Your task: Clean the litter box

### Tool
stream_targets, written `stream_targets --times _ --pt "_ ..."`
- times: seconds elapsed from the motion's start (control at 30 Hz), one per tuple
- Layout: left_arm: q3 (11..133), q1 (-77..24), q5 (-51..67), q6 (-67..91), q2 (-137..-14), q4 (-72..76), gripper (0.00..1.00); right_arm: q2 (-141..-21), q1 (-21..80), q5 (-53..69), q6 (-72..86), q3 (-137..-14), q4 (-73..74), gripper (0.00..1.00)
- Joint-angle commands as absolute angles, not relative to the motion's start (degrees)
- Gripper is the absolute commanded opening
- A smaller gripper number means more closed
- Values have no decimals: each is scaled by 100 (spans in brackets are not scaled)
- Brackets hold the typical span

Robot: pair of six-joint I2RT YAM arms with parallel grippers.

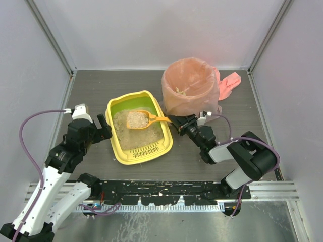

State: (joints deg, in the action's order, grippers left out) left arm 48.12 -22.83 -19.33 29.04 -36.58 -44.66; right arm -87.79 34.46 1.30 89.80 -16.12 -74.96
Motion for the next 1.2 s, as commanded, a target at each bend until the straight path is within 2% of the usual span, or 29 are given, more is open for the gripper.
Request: stream_targets --times 0.0,0.1,0.2,0.33,0.43,0.57,0.7,0.8,0.93,1.07,1.17 --pt "4977 -2295 -1966 2839 -3688 -4187 98 -8681 3595 163 8867 -1916 -7874 1" --pt "5110 -2294 -1961 2851 -3729 -4349 98 -8742 3267 41 9228 -1571 -8247 0" --pt "4938 -2294 -2021 2837 -3615 -4189 98 -8768 3672 348 8845 -2088 -7820 1" --pt "5081 -2294 -2020 2845 -3679 -4389 98 -8784 3283 11 9198 -1580 -8254 1" --pt "4927 -2294 -2058 2832 -3566 -4229 98 -8891 3668 395 8887 -2081 -8046 1" --pt "5064 -2294 -2010 2836 -3679 -4382 98 -8915 3332 30 9231 -1631 -8338 1" --pt "4923 -2294 -2045 2830 -3583 -4206 98 -9009 3737 374 8924 -2100 -8100 1" --pt "5052 -2294 -2011 2836 -3663 -4336 98 -9026 3323 31 9297 -1601 -8449 0" --pt "4908 -2292 -2070 2822 -3570 -4198 98 -9119 3731 416 8941 -2114 -8226 1" --pt "5060 -2294 -2037 2836 -3661 -4383 98 -9107 3311 50 9214 -1629 -8635 1" --pt "4892 -2294 -2070 2833 -3540 -4218 98 -9113 3731 395 8838 -2133 -8299 1"
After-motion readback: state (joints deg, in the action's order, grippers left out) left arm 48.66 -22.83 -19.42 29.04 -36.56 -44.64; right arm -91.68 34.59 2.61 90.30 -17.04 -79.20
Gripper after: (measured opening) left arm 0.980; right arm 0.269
